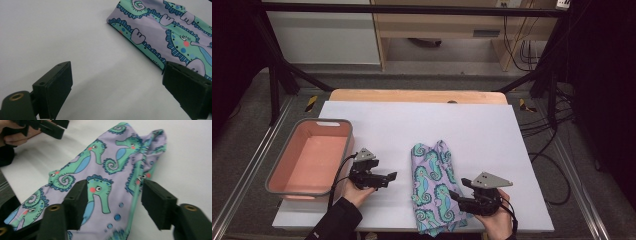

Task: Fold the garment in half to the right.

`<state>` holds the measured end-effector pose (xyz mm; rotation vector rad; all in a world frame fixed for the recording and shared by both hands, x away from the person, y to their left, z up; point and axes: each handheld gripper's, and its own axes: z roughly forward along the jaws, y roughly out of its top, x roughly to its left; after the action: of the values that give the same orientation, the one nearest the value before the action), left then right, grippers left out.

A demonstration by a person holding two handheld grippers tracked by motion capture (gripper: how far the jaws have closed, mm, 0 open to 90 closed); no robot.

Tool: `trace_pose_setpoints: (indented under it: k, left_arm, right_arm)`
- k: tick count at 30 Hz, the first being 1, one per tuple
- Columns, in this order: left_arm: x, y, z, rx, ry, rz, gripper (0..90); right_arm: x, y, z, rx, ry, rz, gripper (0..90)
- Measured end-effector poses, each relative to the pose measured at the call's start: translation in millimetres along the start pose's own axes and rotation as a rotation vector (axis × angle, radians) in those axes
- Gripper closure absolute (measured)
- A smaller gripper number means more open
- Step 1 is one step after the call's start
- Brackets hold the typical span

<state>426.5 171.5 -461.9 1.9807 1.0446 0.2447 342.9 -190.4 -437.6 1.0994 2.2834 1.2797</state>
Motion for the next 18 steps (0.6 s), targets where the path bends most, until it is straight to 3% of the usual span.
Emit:
trace_pose_setpoints:
  k: [2, 5, 10, 11, 14, 18]
  left_arm:
    - [-0.1, -0.1, -0.2, 0.001, -0.001, 0.002, 8.7]
    - [0.1, 0.1, -0.8, -0.002, 0.000, 0.002, 8.7]
    - [1.2, -0.4, 0.0, 0.003, 0.001, 0.000, 8.7]
    - [1.2, -0.5, 0.0, 0.004, 0.001, 0.001, 8.8]
    - [1.2, -0.4, 0.0, 0.003, 0.001, 0.003, 8.7]
    - [1.6, -0.4, 0.0, 0.008, 0.000, 0.003, 8.6]
  right_arm:
    - [0.8, -1.7, 8.4, 0.028, 0.023, -0.016, 36.4]
    - [-1.1, -12.2, 25.5, 0.099, 0.043, -0.001, 40.9]
    - [4.0, -22.8, 34.6, 0.170, 0.080, 0.002, 79.6]
    - [6.0, -23.8, 35.3, 0.174, 0.078, 0.004, 83.4]
    - [10.0, -21.1, 34.1, 0.187, 0.095, 0.046, 86.2]
    - [18.7, -19.6, 37.9, 0.188, 0.104, 0.027, 83.9]
